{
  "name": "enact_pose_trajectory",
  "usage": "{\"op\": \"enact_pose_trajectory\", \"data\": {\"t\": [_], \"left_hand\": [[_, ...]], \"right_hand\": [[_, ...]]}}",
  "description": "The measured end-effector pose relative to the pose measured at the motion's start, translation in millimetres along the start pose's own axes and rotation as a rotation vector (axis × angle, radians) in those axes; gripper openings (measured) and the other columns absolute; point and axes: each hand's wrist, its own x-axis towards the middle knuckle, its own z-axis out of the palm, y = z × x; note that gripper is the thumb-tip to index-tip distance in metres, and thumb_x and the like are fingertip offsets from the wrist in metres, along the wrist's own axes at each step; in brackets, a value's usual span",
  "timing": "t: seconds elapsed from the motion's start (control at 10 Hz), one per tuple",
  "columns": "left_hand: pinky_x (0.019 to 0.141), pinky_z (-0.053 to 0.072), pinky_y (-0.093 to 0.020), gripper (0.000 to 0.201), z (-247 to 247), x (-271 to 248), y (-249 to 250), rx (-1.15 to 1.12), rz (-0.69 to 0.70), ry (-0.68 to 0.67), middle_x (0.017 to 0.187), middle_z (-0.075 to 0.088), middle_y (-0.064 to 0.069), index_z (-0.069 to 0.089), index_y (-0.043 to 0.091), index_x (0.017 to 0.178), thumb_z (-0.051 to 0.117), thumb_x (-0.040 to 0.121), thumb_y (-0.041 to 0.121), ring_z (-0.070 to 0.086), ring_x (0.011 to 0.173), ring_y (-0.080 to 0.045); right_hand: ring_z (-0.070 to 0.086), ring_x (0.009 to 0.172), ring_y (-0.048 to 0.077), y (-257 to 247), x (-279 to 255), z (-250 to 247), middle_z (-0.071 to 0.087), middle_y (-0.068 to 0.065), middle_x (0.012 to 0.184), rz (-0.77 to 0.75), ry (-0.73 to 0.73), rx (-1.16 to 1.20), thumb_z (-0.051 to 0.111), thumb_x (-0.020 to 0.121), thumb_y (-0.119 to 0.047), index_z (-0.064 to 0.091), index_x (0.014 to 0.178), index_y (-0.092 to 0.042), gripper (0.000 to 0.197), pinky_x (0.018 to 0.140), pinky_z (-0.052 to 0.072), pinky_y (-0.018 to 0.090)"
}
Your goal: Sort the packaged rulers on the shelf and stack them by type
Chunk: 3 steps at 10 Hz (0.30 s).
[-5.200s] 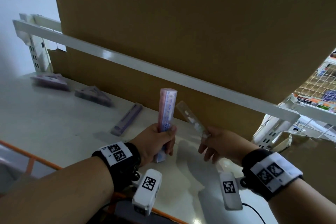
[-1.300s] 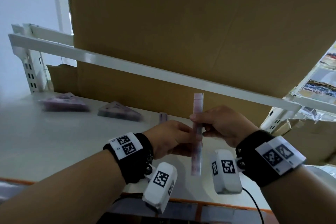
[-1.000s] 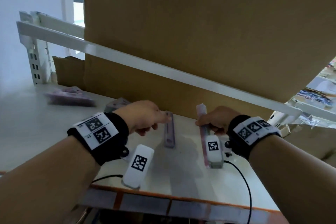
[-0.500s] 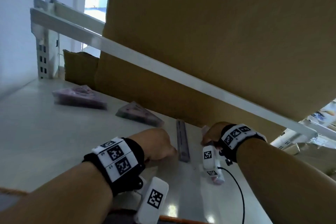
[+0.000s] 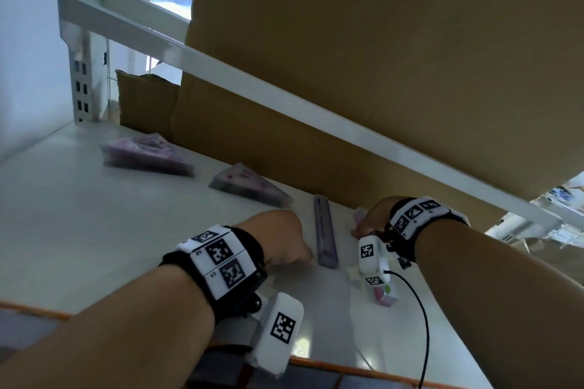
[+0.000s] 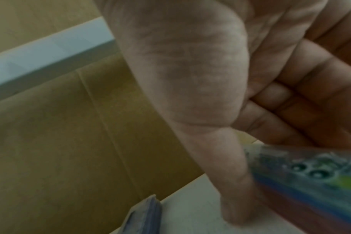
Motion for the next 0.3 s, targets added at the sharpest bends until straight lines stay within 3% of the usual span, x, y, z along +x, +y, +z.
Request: {"op": "enact_pose_trajectory", "data": {"t": [0.1,0.2,0.3], "left_hand": [[0.079,0.045,-0.03,0.033,-0.5,0.2,1.0,0.016,-0.014,-0.01,0.097,0.068,-0.006,0.069,0.012,0.096,0.066,0.087,0.043,0.059,0.088,-0.021],[0.075,0.045,-0.028,0.036,-1.9,-1.4,0.7,0.033,-0.027,0.005,0.098,0.07,-0.006,0.071,0.012,0.098,0.066,0.087,0.045,0.061,0.09,-0.021],[0.059,0.041,-0.023,0.032,-3.6,-5.5,4.1,-0.016,-0.04,0.016,0.082,0.069,-0.001,0.072,0.015,0.089,0.067,0.086,0.047,0.061,0.074,-0.014]], "right_hand": [[0.062,0.082,0.016,9.8,10.9,10.4,0.07,0.003,0.097,-0.042,0.182,0.017,0.054,0.09,-0.06,0.061,0.082,-0.021,0.04,0.082,0.048,0.029],[0.057,0.071,0.018,21.0,14.8,11.8,0.063,0.004,0.084,-0.001,0.233,0.208,0.059,0.087,-0.057,0.055,0.075,-0.016,0.042,0.076,0.049,0.031],[0.062,0.074,0.023,48.2,8.3,6.5,0.068,0.011,0.092,0.037,0.084,0.593,0.075,0.077,-0.058,0.065,0.096,-0.003,0.059,0.063,0.051,0.029]]}}
